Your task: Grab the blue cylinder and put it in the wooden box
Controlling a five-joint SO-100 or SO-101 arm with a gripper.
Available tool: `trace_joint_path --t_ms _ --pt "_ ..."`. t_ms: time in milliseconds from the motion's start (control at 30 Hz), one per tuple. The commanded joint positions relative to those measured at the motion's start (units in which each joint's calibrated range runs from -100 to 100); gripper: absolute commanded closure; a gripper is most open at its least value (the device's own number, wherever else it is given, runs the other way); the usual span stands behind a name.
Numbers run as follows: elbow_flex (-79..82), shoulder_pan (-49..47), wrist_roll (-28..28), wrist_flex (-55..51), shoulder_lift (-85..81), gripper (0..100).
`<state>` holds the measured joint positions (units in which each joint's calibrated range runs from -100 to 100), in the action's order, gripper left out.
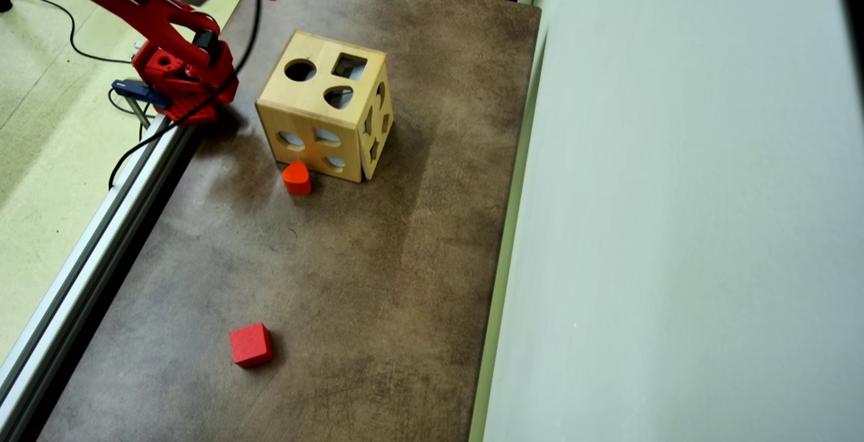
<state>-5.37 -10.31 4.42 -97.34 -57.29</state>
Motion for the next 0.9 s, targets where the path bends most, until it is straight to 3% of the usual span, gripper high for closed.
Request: trace_joint_path --t_ms 0,233,867 --pt "-1.96 0.21 -0.20 -0.57 -5.77 71" --pt "-1.96 0.21 -0.20 -0.57 -15.11 71" --pt "-0.62 5.11 -0.10 -0.81 -20.29 71"
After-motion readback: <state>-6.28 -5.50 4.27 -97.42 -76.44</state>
